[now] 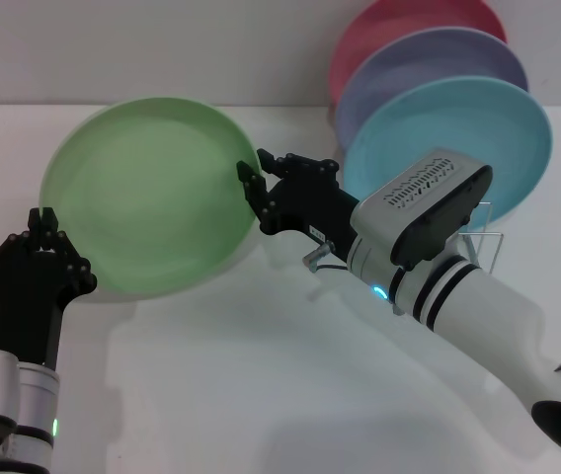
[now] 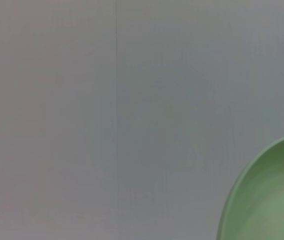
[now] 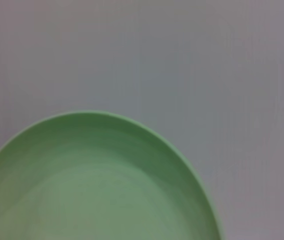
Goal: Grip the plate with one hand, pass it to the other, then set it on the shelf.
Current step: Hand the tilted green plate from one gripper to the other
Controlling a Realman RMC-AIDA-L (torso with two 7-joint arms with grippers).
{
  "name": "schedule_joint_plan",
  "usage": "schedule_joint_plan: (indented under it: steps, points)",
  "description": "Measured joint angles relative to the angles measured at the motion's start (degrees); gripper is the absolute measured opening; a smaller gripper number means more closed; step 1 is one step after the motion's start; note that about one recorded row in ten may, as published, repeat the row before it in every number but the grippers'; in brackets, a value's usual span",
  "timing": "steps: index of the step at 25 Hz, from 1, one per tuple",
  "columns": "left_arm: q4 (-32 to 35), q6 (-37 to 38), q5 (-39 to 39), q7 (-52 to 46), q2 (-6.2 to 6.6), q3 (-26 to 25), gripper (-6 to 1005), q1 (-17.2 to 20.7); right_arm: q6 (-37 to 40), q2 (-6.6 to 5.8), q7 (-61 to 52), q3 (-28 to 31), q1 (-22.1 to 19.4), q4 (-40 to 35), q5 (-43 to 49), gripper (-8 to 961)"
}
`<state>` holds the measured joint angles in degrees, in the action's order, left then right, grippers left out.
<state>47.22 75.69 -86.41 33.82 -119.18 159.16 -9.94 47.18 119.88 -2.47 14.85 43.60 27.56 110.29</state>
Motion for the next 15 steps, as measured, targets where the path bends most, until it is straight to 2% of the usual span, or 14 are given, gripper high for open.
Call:
schedule_joint_plan:
  steps: [15]
  points:
    - [0.2,0.0,-1.4,0.6,0.00,0.1,31,-0.6,-0.8,0.00,-0.1,0.4,0.2,-0.2,0.0,178]
